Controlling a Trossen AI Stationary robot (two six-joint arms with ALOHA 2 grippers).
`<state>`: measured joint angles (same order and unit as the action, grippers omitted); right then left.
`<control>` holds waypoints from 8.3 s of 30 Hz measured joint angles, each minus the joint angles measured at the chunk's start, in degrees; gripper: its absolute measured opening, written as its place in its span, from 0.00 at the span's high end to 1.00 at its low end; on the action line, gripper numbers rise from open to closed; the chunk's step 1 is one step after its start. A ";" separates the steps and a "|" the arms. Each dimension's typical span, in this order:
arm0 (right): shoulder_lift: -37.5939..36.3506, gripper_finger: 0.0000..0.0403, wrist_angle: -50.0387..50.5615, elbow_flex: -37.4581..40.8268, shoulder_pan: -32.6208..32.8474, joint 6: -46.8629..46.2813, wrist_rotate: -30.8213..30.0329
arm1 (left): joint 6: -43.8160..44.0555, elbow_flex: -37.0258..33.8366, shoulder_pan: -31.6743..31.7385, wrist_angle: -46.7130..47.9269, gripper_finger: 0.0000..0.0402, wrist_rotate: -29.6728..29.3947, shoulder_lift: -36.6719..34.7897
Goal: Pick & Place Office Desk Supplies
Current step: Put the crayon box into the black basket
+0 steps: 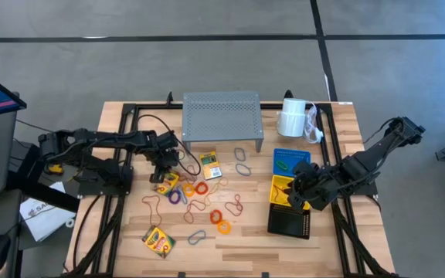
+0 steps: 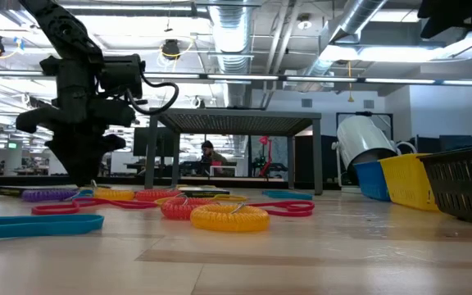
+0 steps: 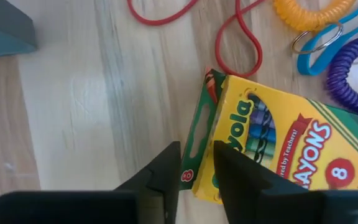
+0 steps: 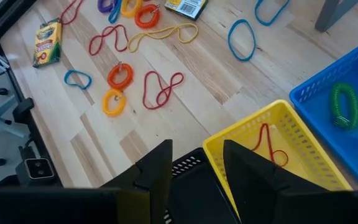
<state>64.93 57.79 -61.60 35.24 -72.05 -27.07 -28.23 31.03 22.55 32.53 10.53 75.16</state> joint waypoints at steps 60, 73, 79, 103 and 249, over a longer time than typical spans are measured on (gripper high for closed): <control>4.46 0.49 -26.48 0.96 -14.09 17.31 -10.60 | 14.14 17.63 -9.84 21.12 1.00 -1.62 -18.62; 15.64 0.39 -52.64 0.96 -22.20 34.26 2.61 | 21.62 29.62 -18.07 17.72 1.00 -2.41 -18.60; 20.32 0.39 -62.04 -0.48 -24.65 37.91 9.58 | 21.68 31.61 -19.26 10.28 1.00 -2.36 -18.40; 29.24 0.39 -53.56 -14.71 -26.19 46.64 11.61 | 22.71 31.61 -19.28 -3.77 1.00 0.47 -13.99; 28.63 0.71 -35.84 -14.71 -17.88 45.00 19.56 | 26.95 20.96 -18.41 -6.90 0.42 13.49 25.17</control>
<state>93.56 21.95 -76.31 17.37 -27.05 -7.51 -1.28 51.99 4.14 25.63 24.02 100.33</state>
